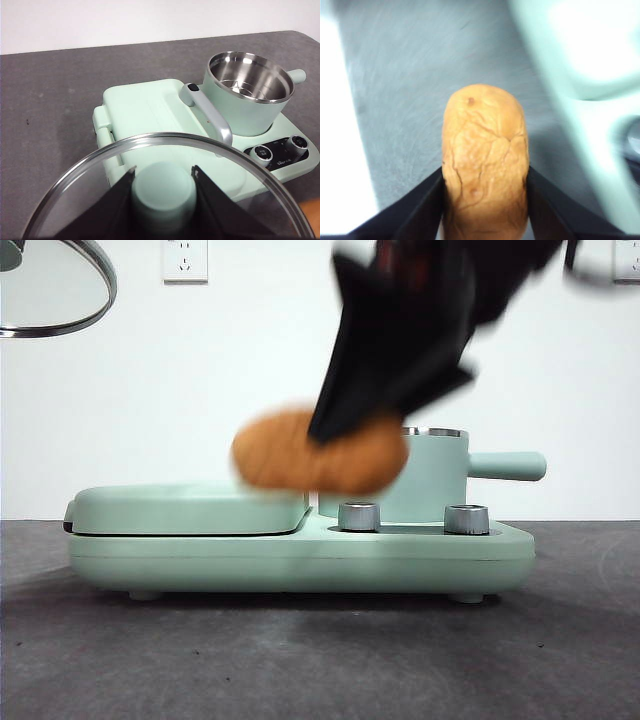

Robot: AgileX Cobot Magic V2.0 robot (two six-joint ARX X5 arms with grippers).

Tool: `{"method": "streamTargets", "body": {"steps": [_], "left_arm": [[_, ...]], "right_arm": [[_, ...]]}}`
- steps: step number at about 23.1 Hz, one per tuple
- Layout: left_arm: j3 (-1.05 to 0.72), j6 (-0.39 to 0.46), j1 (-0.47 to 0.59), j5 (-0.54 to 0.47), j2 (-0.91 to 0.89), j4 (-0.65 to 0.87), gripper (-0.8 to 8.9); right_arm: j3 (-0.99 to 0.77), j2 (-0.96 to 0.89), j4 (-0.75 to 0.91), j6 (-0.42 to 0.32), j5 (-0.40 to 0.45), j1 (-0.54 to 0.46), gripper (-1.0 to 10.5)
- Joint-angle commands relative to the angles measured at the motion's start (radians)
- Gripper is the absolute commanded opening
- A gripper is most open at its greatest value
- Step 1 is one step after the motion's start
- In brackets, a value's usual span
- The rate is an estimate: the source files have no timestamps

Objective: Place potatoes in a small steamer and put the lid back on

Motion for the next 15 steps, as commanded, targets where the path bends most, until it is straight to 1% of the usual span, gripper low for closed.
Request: {"method": "streamTargets", "body": {"steps": [1, 2, 3, 6, 10, 15], "left_arm": [[0.013, 0.000, -0.002, -0.003, 0.000, 0.032, 0.09], [0.013, 0.000, -0.002, -0.003, 0.000, 0.032, 0.09], [0.013, 0.000, -0.002, -0.003, 0.000, 0.032, 0.09], [0.013, 0.000, -0.002, -0.003, 0.000, 0.033, 0.09], [0.013, 0.000, -0.002, -0.003, 0.000, 0.034, 0.09], [0.013, 0.000, -0.002, -0.003, 0.000, 0.034, 0.09]], "right_arm": [[0.137, 0.001, -0.140, 0.166, 0.081, -0.019, 1.8], [0.200, 0.002, -0.196, 0.218, 0.117, -0.040, 1.8], [0.241, 0.008, -0.222, 0.232, 0.124, -0.053, 1.8], [0.338, 0.027, -0.248, 0.243, 0.126, -0.096, 1.8], [0.441, 0.087, -0.246, 0.238, 0.126, -0.178, 1.8], [0.541, 0.219, -0.243, 0.183, 0.141, -0.282, 1.8]]}}
